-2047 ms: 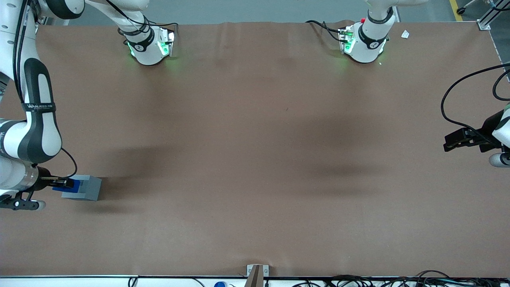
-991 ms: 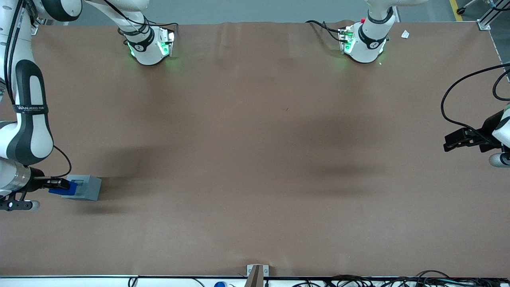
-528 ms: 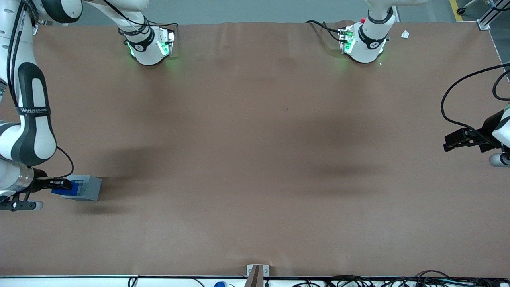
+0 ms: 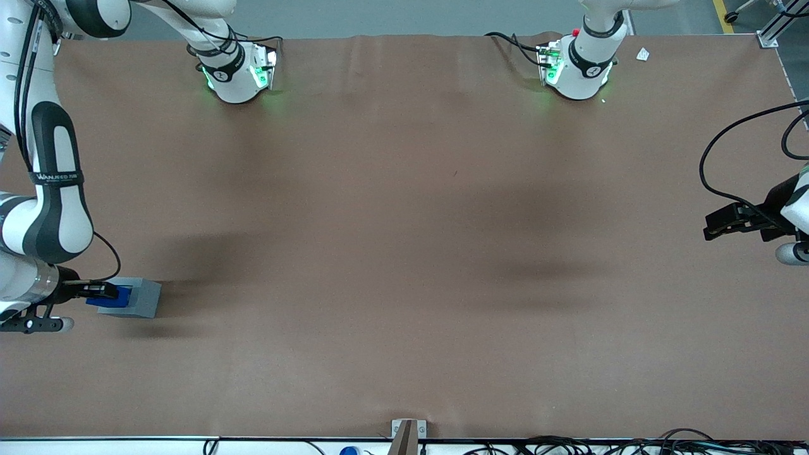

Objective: Insert blue part into gray base with right arm
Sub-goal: 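Press the blue block down into the gray base opening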

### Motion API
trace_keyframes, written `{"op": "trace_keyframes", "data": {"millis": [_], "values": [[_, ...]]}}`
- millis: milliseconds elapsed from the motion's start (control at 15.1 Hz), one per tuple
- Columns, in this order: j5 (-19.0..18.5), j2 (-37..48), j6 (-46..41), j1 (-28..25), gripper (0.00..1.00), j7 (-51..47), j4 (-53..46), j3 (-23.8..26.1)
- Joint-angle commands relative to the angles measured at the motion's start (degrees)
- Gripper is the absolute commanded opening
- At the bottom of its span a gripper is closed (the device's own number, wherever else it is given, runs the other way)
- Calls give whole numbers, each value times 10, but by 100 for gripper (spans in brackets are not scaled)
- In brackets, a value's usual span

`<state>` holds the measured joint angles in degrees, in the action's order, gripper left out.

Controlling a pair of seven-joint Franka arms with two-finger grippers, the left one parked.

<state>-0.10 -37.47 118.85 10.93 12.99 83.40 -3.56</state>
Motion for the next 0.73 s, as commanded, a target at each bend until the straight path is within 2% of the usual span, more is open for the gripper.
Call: {"op": "trace_keyframes", "data": {"millis": [0, 660], "values": [[8, 6, 8, 10, 1, 11, 15, 8], [8, 8, 1, 11, 1, 5, 19, 7]]}}
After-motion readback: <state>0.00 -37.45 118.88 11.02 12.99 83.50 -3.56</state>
